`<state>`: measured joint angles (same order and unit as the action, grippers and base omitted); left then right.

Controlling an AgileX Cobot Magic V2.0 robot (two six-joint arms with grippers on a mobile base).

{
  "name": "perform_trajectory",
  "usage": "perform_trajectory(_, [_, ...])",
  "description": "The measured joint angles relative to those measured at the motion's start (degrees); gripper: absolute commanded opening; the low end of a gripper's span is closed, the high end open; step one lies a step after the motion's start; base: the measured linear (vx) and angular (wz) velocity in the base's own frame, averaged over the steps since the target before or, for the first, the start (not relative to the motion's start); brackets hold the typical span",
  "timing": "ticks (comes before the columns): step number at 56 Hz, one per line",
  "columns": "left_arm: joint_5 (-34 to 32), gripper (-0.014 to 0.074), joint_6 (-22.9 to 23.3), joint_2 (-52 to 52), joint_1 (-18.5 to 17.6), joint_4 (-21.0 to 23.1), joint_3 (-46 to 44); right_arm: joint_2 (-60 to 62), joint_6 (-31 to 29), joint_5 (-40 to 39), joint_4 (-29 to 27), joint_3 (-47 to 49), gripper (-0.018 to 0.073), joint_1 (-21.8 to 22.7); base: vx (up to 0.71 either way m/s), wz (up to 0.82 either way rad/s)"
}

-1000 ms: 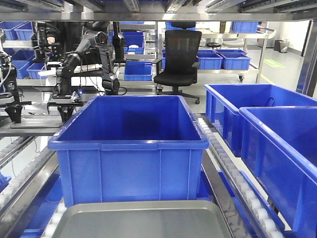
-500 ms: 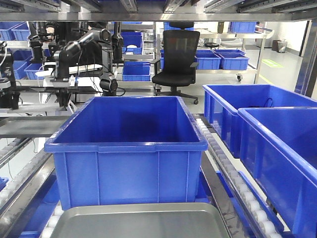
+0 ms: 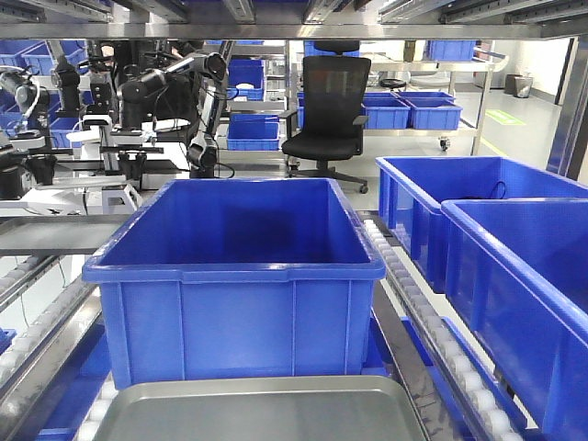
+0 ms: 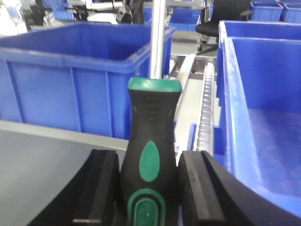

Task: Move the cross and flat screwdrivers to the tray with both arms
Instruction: 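Lower both held screwdrivers toward the grey metal tray, then lay both screwdrivers flat on the tray and open both grippers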

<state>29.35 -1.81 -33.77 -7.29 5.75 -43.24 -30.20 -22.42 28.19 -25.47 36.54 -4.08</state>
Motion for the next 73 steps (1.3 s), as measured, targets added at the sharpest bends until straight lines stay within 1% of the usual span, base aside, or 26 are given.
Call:
perform_trajectory(6, [1.3,-0.0006,0.0,0.0,0.0,0.1,0.0,0.0,0.0,-0.2,-2.5,0.0,-0.0008,0.0,0.00,0.00])
perform_trajectory(10, [2.8,-0.0006,0.0,0.0,0.0,1.4,0.0,-0.6,-0.1,-0.3,-5.3,0.0,-0.0008,0.0,0.00,0.00])
perform_trajectory(13, [4.6,-0.0003,0.0,0.0,0.0,3.5,0.0,-1.8,-0.3,-0.3,-8.2,0.0,-0.0008,0.0,0.00,0.00])
perform_trajectory(16, [6.4,-0.0002,-0.2,0.0,0.0,6.6,0.0,-3.2,-1.5,0.0,-10.9,0.0,-0.0008,0.0,0.00,0.00])
perform_trajectory(21, [7.6,0.0001,-2.4,-0.3,0.0,12.0,0.0,-6.4,-6.4,1.9,-18.0,0.0,-0.0008,0.0,0.00,0.00])
perform_trajectory(23, [7.7,0.0001,-3.6,-0.8,0.0,14.5,0.0,-8.4,-9.1,3.2,-21.8,0.0,-0.0008,0.0,0.00,0.00])
perform_trajectory(26, [7.9,0.0001,-6.0,-2.4,0.0,19.6,0.0,-11.3,-14.1,5.9,-27.0,0.1,-0.0008,0.0,0.00,0.00])
perform_trajectory(30, [8.3,0.0003,-10.0,-5.5,0.0,26.5,0.0,-15.8,-21.1,10.0,-33.9,0.7,-0.0008,0.0,0.00,0.00])
perform_trajectory(33, [8.3,0.0003,-13.6,-8.2,0.0,31.8,0.0,-19.6,-24.2,11.9,-38.8,1.5,-0.0008,0.0,0.00,0.00])
perform_trajectory(37, [8.3,0.0003,-18.0,-12.6,0.0,39.7,0.0,-23.7,-26.2,13.6,-42.2,2.5,-0.0008,0.0,0.00,0.00])
perform_trajectory(40, [8.3,0.0003,-21.0,-15.6,0.0,44.9,0.0,-27.2,-26.8,14.6,-43.9,3.0,-0.0008,-0.2,0.00,0.00])
perform_trajectory(43, [8.1,0.0003,-23.8,-18.7,-0.6,49.4,0.0,-29.7,-27.0,15.0,-44.6,3.3,-0.0008,-1.1,0.00,0.00])
perform_trajectory(46, [7.2,0.0003,-25.4,-21.9,-1.7,53.0,0.1,-32.7,-27.0,14.4,-44.9,3.3,-0.0008,-3.4,0.00,0.00])
perform_trajectory(50, [6.1,0.0003,-26.6,-24.9,-4.2,56.1,0.8,-35.2,-27.0,12.7,-45.6,3.3,-0.0008,-7.6,0.00,0.00])
perform_trajectory(57, [2.2,0.0003,-26.8,-27.9,-8.3,60.9,4.3,-38.5,-27.0,7.5,-47.7,3.3,-0.0008,-14.3,0.00,0.00])
perform_trajectory(63, [-0.3,0.0003,-27.2,-29.1,-10.5,63.0,7.0,-40.7,-27.0,4.4,-50.2,3.3,-0.0008,-17.0,0.00,0.00])
perform_trajectory(73, [-2.7,0.0004,-28.8,-29.7,-11.2,63.8,7.5,-44.1,-27.0,2.6,-51.8,3.3,-0.0006,-18.2,0.00,0.00])
